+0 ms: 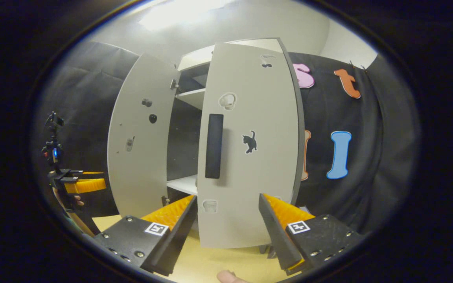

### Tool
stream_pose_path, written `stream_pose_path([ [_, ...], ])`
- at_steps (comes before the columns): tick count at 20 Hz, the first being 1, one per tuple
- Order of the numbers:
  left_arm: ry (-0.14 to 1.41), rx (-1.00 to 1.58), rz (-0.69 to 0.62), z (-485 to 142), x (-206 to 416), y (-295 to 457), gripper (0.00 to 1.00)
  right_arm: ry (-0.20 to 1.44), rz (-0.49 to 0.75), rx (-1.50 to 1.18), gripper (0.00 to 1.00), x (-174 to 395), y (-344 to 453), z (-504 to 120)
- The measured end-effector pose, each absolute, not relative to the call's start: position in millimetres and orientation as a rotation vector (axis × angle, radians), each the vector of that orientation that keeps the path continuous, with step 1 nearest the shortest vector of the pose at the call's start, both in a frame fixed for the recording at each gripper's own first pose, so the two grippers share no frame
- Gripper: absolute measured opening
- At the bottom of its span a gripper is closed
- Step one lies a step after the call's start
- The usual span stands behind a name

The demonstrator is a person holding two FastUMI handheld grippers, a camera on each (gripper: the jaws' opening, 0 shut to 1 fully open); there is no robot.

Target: Grab one shoe with the right hand and put it into the shoe cabinet, grab the other shoe with the left hand and put it into the shoe cabinet; then close the right door with the right hand and the left door with the left hand.

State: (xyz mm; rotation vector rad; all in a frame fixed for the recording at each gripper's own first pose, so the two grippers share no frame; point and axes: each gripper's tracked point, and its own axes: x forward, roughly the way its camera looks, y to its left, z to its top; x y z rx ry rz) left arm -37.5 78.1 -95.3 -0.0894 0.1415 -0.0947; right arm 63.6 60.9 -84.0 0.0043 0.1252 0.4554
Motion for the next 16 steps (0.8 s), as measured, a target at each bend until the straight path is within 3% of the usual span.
stream_pose_path([
  [3,0.088,-0.111,-0.07,-69.0,-58.6,115.0,0.93,0.115,0.449,-0.019,0.94,57.3,58.5,-81.8],
  [5,0.046,-0.132,-0.024,-53.7,-65.1,146.0,0.99,0.107,0.456,-0.015,0.94,50.6,61.8,-74.3],
  [8,-0.005,-0.138,0.05,-35.5,-56.8,189.8,0.96,0.093,0.444,-0.014,0.96,40.8,62.5,-63.2],
  [9,-0.02,-0.14,0.078,-28.2,-51.3,203.7,0.92,0.1,0.42,-0.032,0.92,37.9,58.1,-64.2],
  [11,-0.05,-0.137,0.107,-13.9,-39.8,226.6,0.96,0.093,0.405,-0.034,0.94,28.5,61.4,-56.0],
  [16,-0.006,-0.115,0.058,-9.1,4.6,247.5,0.92,0.126,0.403,0.013,0.92,5.9,67.2,-46.7],
])
